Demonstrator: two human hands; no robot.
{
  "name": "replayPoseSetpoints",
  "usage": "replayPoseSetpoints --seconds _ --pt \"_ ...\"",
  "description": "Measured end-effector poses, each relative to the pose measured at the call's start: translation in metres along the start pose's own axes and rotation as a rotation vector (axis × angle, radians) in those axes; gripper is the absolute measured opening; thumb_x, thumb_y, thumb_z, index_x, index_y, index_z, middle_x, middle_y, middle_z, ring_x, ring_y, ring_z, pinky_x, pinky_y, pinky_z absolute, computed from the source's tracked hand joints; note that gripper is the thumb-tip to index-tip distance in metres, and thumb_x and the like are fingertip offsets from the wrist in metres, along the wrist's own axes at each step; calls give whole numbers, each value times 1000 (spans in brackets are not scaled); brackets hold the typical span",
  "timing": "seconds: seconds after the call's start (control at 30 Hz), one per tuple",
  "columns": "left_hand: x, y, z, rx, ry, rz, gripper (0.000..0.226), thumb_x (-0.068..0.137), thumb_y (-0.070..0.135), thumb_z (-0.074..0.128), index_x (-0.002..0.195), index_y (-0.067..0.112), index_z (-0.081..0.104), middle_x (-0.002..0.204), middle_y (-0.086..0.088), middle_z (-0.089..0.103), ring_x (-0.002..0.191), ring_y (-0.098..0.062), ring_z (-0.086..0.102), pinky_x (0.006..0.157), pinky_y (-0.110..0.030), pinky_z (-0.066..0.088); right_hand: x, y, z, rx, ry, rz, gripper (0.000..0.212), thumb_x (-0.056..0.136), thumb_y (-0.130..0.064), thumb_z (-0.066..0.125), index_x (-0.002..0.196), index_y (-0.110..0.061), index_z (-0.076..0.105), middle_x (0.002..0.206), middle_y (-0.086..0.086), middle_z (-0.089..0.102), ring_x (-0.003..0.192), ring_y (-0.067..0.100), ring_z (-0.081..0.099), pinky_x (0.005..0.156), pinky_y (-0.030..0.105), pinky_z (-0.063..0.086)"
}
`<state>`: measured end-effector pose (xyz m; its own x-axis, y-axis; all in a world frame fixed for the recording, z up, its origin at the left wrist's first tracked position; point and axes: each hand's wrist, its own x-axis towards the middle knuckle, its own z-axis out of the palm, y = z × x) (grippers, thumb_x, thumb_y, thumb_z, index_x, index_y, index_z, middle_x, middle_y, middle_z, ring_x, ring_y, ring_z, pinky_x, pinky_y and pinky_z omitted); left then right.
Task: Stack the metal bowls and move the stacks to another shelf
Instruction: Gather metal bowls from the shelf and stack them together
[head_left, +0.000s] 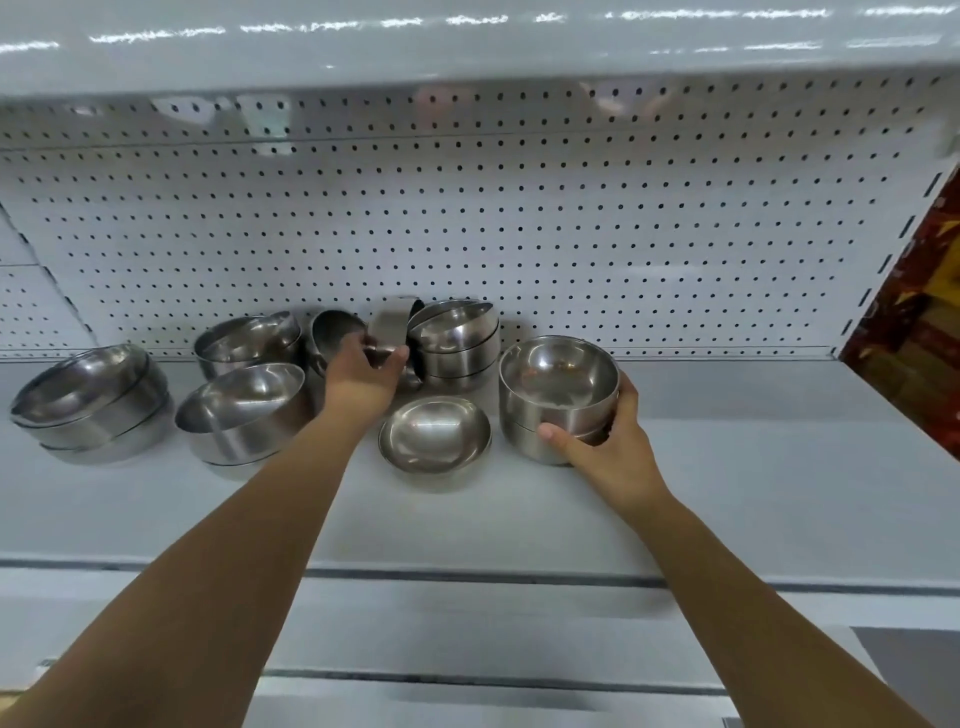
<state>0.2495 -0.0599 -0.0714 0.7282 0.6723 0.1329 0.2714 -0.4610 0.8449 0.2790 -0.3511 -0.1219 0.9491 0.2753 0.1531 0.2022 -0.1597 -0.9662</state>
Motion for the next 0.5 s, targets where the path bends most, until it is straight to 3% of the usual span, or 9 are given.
replayPoseSetpoints --seconds 0.1,0.23,0.37,0.5 --pt "-2 1 4 -5 0 27 57 92 40 73 134 9 49 111 0 58 100 -19 58 83 -27 41 0 1 1 -9 8 1 101 73 -41 91 143 -55 21 130 -24 54 118 -3 57 85 10 45" --pt "-3 1 9 -86 -26 11 60 90 29 79 134 8 45 115 -3 56 93 -14 59 66 -11 41 -1 1 1 -5 9 -1 102 72 -42 92 144 -54 21 132 -23 55 119 -2 57 89 14 47" --pt "-6 1 11 -99 11 16 54 91 29 77 130 8 47 108 -1 58 96 -18 58 76 -21 44 0 1 1 -5 5 -6 99 71 -41 91 139 -55 21 130 -26 54 118 -8 55 86 10 47" --pt "-13 1 10 -131 75 38 42 91 33 76 115 17 46 88 13 54 84 -10 59 79 -26 44 2 1 0 -5 -4 -9 101 70 -42 92 140 -54 21 132 -23 53 120 -4 55 86 11 46"
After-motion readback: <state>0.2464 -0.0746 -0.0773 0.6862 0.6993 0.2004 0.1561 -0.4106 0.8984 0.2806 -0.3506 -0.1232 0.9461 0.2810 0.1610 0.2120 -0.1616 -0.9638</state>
